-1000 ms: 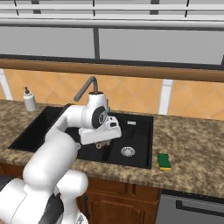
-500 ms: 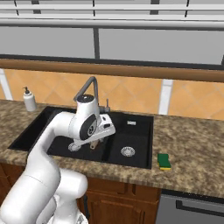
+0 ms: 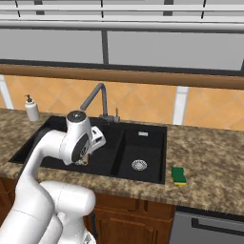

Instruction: Pick the pan and sponge and place them into the sink. Then turn on the water.

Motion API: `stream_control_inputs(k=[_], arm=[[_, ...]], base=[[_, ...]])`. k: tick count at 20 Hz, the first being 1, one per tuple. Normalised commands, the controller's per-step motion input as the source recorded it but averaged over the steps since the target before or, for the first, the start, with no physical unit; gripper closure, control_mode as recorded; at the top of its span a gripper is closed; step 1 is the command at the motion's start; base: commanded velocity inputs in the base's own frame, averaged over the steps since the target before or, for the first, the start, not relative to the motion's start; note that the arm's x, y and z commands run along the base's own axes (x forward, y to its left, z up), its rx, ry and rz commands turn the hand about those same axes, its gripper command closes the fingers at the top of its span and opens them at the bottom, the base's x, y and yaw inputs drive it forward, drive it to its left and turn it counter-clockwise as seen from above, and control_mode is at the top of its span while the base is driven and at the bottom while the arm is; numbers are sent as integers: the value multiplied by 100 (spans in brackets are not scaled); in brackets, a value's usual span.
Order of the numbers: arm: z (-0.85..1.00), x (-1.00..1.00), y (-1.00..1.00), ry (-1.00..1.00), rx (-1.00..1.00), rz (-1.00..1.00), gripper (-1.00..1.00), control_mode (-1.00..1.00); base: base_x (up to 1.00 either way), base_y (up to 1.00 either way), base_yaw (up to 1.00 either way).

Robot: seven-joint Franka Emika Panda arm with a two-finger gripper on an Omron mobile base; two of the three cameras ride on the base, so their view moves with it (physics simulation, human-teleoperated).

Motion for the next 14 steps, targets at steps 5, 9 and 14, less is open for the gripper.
stream_control_inputs(k=[5, 9, 14], arm=[[0, 23, 79, 0, 2, 30, 100, -100], [0, 52, 71, 0, 1, 20, 100, -100], [-2, 86, 29, 1, 0, 10, 100, -100]], base=[[0, 0, 0], [0, 0, 0], [0, 0, 0]])
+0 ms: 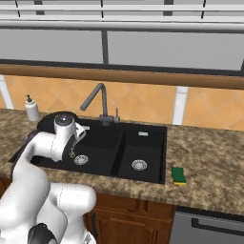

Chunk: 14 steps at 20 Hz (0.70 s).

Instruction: Pick the pan and sponge and place them into the sink. Then turn on the water.

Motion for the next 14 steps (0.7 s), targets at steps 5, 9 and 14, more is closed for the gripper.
stream_control_inputs(k=[5, 9, 14], arm=[[-32, 77, 9, 7, 0, 8, 100, -100], [-50, 66, 12, 12, 0, 12, 100, -100], [-49, 51, 12, 7, 0, 7, 100, -100]], base=[[0, 0, 0], [0, 0, 0], [0, 0, 0]])
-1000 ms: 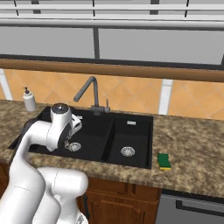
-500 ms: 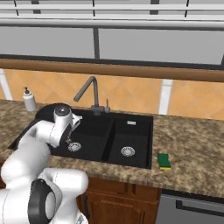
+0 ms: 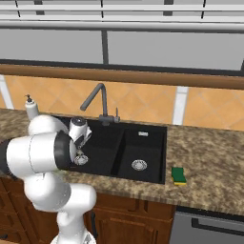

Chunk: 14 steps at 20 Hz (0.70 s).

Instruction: Pick the pan and sponge and place them into the sink. Then turn on the water.

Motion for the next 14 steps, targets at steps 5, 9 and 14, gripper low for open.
stream_control_inputs(k=[5, 9, 14], arm=[[-54, 35, 6, 7, -2, 3, 100, -100], [-68, 13, 5, 3, -7, 0, 100, -100], [-34, 13, 0, 0, -6, 0, 100, -100]], base=[[0, 0, 0], [0, 0, 0], [0, 0, 0]])
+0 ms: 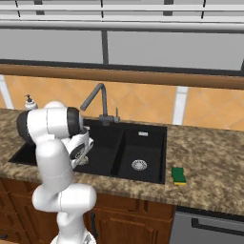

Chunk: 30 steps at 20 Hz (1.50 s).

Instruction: Pick the pan and sponge and place them into the sink. Then turn on the water.

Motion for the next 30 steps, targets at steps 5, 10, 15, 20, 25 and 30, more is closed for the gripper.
stream_control_inputs(k=[5, 10, 15, 20, 25, 30], arm=[[-4, 14, 0, -3, -5, 0, 100, -100], [-14, 6, 0, -3, -5, 0, 100, -100], [-19, 3, 0, 0, -3, 0, 100, -100], [-5, 8, 0, 0, -2, 0, 100, -100], [-4, 24, 0, 0, -2, 0, 100, -100], [-16, 27, 1, 0, -2, 0, 100, -100]], base=[[0, 0, 0], [0, 0, 0], [0, 0, 0], [0, 0, 0], [0, 0, 0], [0, 0, 0]])
